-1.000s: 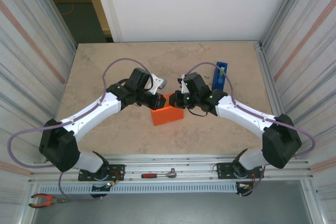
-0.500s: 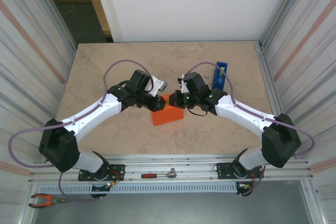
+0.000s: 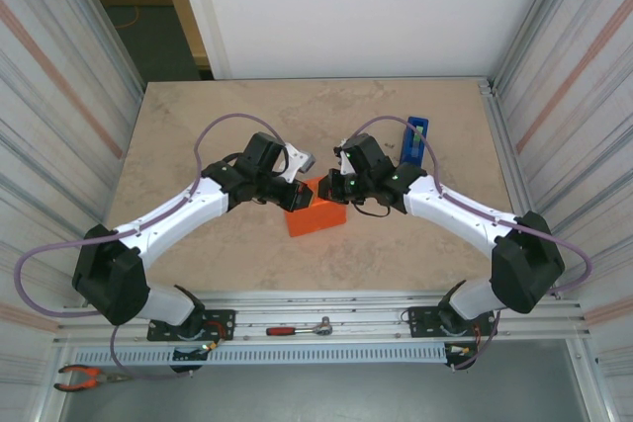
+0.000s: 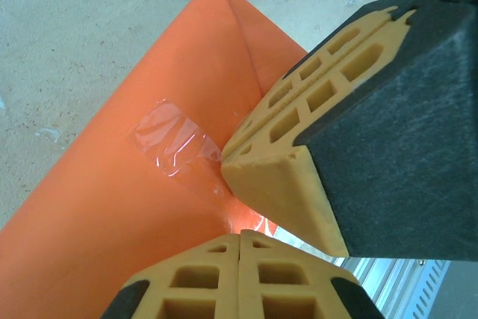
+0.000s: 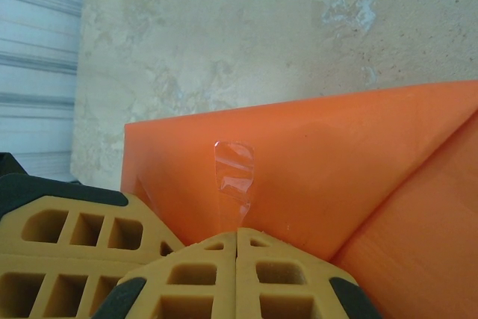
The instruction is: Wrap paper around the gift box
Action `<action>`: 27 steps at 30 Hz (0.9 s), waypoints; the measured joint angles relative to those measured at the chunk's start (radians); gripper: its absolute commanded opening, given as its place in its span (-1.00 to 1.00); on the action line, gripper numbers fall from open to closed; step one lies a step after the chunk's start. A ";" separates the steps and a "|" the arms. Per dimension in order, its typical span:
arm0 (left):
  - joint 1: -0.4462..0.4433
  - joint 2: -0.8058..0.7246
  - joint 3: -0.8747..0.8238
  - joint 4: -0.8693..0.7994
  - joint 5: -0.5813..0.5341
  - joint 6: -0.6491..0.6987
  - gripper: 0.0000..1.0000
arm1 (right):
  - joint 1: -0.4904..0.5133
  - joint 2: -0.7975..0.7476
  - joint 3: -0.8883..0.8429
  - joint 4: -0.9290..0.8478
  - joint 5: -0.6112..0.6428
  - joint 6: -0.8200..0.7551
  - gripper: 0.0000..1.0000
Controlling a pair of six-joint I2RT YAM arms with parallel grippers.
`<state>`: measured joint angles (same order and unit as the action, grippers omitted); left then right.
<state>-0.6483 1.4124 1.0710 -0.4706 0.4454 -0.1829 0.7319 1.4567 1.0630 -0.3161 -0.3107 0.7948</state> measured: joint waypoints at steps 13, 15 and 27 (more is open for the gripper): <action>0.000 0.000 -0.002 0.003 0.000 0.000 -1.00 | 0.000 0.026 0.046 -0.053 -0.013 -0.046 -0.73; 0.000 0.000 -0.002 0.003 0.000 0.000 -1.00 | 0.000 0.030 0.055 -0.064 -0.018 -0.052 -0.72; 0.000 -0.003 -0.005 0.001 0.006 0.005 -1.00 | -0.006 0.038 0.071 -0.090 -0.038 -0.098 -0.65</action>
<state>-0.6483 1.4097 1.0664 -0.4698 0.4515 -0.1780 0.7261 1.4948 1.1336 -0.4057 -0.3485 0.6971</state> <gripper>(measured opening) 0.055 0.168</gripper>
